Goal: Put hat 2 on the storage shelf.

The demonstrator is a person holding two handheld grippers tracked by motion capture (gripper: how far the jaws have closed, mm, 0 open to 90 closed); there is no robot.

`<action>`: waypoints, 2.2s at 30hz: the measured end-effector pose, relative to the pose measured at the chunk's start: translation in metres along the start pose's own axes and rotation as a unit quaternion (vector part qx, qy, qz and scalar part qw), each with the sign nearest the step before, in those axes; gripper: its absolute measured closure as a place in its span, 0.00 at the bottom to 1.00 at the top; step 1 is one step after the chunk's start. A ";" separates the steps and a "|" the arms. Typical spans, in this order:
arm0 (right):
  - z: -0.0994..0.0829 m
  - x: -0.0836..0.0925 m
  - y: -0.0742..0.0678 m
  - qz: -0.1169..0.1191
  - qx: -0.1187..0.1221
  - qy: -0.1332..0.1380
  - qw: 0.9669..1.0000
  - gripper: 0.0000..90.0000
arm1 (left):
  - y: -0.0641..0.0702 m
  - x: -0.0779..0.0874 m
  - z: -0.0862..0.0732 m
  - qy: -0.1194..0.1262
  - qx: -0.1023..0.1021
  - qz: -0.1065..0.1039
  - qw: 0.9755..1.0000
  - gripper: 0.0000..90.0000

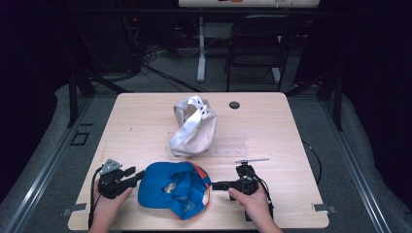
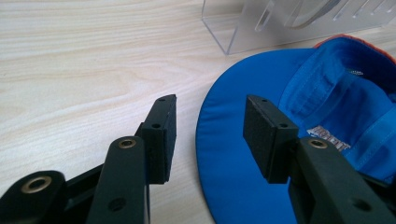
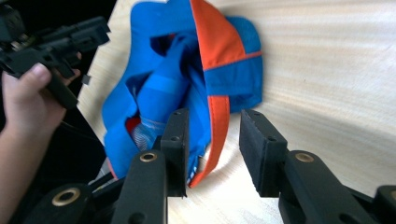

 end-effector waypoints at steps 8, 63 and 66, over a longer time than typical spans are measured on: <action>-0.012 -0.021 0.001 0.010 0.003 -0.027 1.000 0.70 | -0.005 0.008 -0.004 0.009 0.005 0.008 1.000 0.61; 0.003 -0.006 -0.007 0.067 -0.067 -0.022 0.995 0.86 | -0.005 0.008 -0.005 0.010 0.002 0.014 1.000 0.61; 0.010 0.000 -0.008 0.068 -0.073 -0.021 0.995 0.87 | -0.004 0.008 -0.005 0.004 -0.001 0.014 1.000 0.61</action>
Point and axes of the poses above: each handheld gripper's, and its own axes: x roughly backward along the jaws, z roughly out of its top, y roughly to its right, the point moved 7 cm from there along -x, roughly forward along the jaws, and after that the axes turned 3 degrees about x, right-handed, at the moved point
